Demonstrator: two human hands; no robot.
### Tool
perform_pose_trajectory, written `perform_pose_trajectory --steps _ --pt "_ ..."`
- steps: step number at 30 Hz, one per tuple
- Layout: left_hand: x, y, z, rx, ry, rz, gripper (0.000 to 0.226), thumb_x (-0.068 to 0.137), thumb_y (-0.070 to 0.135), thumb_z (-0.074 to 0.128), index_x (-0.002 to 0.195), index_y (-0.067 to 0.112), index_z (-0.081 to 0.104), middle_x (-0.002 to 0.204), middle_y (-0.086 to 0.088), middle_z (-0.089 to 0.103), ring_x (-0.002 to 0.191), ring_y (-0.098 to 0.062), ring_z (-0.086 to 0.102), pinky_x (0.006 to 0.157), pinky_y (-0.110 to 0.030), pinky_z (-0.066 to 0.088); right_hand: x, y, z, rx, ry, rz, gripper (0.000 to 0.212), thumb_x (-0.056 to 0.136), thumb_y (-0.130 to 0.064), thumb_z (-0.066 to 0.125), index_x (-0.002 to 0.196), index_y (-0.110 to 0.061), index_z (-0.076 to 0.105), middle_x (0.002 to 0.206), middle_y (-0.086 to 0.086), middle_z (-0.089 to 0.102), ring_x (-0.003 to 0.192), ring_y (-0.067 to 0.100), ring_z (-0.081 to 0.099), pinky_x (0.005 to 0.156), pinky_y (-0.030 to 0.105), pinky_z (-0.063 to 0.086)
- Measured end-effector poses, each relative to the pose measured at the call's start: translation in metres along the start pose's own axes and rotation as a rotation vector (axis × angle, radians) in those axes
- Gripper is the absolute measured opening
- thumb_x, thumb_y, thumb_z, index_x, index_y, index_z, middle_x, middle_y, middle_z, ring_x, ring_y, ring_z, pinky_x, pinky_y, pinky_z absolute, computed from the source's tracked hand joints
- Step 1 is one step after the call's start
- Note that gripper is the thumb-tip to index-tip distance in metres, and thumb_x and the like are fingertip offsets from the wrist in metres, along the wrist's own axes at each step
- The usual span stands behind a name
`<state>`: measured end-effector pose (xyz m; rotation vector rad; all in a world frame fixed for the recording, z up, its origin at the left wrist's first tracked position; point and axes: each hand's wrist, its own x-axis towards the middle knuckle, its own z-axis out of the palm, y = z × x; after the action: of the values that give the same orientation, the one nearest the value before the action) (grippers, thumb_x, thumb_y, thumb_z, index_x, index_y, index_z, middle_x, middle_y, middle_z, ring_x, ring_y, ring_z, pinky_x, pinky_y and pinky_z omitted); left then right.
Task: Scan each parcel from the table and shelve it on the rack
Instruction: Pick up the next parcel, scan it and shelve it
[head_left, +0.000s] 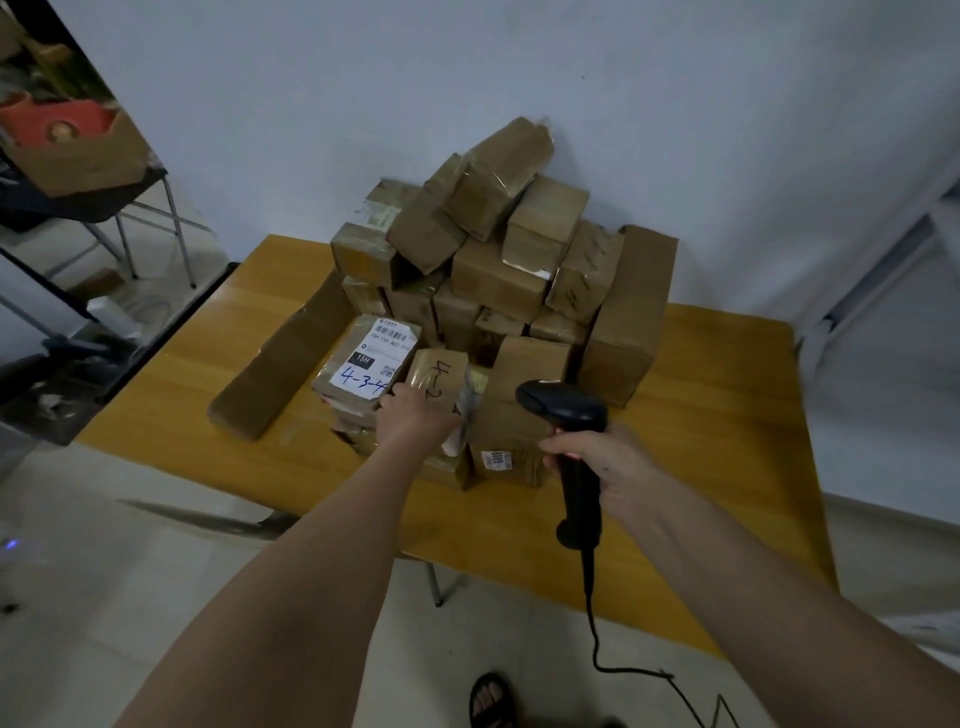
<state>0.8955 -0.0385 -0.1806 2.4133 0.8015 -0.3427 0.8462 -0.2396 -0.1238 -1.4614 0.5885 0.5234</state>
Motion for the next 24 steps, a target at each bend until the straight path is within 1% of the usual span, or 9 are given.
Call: perform_pose_trajectory --steps 3,5,7,9,12,15,17,19,24 --pt "-0.002 -0.009 -0.008 -0.373 -0.080 -0.074 0.061 0.076 0.021 0.077 0.127 0.005 0.048 0.121 -0.013 0.057 0.110 -0.028 0.057 0.089 -0.040 0.054 -0.002 -0.002 0.001 0.013 -0.007 0.011 0.020 0.074 0.007 0.073 0.092 0.002 0.066 0.069 0.013 0.066 0.065 0.025 0.064 0.072 0.037 0.053" --pt "-0.010 -0.016 -0.015 -0.613 -0.150 -0.111 0.056 0.074 0.010 0.078 0.123 0.006 0.051 0.116 -0.013 0.061 0.106 -0.028 0.061 0.088 -0.041 0.056 -0.005 -0.005 0.001 0.008 -0.022 0.003 0.020 0.074 0.005 0.074 0.092 0.000 0.067 0.071 0.013 0.067 0.065 0.023 0.065 0.068 0.034 0.053" --pt "-0.019 -0.022 -0.022 -0.830 -0.209 -0.130 0.063 0.072 -0.003 0.075 0.128 0.004 0.048 0.117 -0.015 0.060 0.105 -0.030 0.062 0.090 -0.042 0.056 -0.010 -0.008 0.001 0.008 -0.041 -0.018 0.021 0.073 0.005 0.074 0.092 -0.001 0.067 0.075 0.013 0.068 0.066 0.023 0.066 0.068 0.033 0.054" --pt "-0.029 -0.025 -0.027 -1.065 -0.273 -0.138 0.069 0.071 -0.014 0.069 0.133 0.005 0.044 0.122 -0.019 0.058 0.106 -0.032 0.062 0.090 -0.043 0.055 -0.016 -0.011 0.002 0.006 -0.063 -0.041 0.021 0.072 0.004 0.075 0.092 -0.002 0.068 0.078 0.013 0.070 0.068 0.023 0.067 0.074 0.035 0.056" --pt "-0.045 -0.025 -0.032 -1.324 -0.349 -0.156 0.071 0.074 -0.023 0.060 0.137 0.006 0.043 0.125 -0.020 0.058 0.109 -0.034 0.060 0.079 -0.040 0.058 -0.027 -0.016 0.002 -0.012 -0.102 -0.068 0.021 0.073 0.002 0.075 0.092 -0.004 0.067 0.081 0.013 0.071 0.072 0.022 0.068 0.077 0.035 0.056" --pt "-0.060 -0.023 -0.031 -1.411 -0.363 -0.168 0.074 0.072 -0.024 0.060 0.138 0.007 0.045 0.126 -0.020 0.059 0.114 -0.036 0.058 0.070 -0.039 0.058 -0.039 -0.020 0.001 -0.062 -0.133 -0.117 0.021 0.075 -0.001 0.074 0.095 -0.005 0.067 0.080 0.011 0.071 0.072 0.020 0.068 0.067 0.030 0.055" --pt "-0.071 -0.022 -0.031 -1.427 -0.365 -0.189 0.078 0.067 -0.022 0.063 0.136 0.011 0.048 0.126 -0.019 0.059 0.115 -0.037 0.057 0.068 -0.042 0.059 -0.046 -0.021 -0.001 -0.101 -0.148 -0.161 0.018 0.076 -0.001 0.074 0.093 -0.005 0.067 0.077 0.010 0.070 0.071 0.019 0.067 0.066 0.030 0.054" --pt "-0.080 -0.020 -0.033 -1.434 -0.366 -0.204 0.079 0.065 -0.021 0.064 0.135 0.013 0.050 0.126 -0.019 0.058 0.114 -0.038 0.057 0.065 -0.044 0.060 -0.053 -0.022 -0.005 -0.136 -0.175 -0.213 0.015 0.077 -0.002 0.073 0.091 -0.004 0.068 0.075 0.011 0.069 0.070 0.020 0.066 0.070 0.032 0.054" --pt "-0.097 -0.014 -0.039 -1.450 -0.407 -0.177 0.082 0.063 -0.018 0.065 0.136 0.013 0.048 0.127 -0.022 0.058 0.113 -0.041 0.058 0.064 -0.045 0.060 -0.070 -0.021 -0.014 -0.218 -0.206 -0.309 0.010 0.081 -0.004 0.071 0.091 -0.002 0.068 0.081 0.016 0.066 0.078 0.024 0.063 0.082 0.040 0.052"
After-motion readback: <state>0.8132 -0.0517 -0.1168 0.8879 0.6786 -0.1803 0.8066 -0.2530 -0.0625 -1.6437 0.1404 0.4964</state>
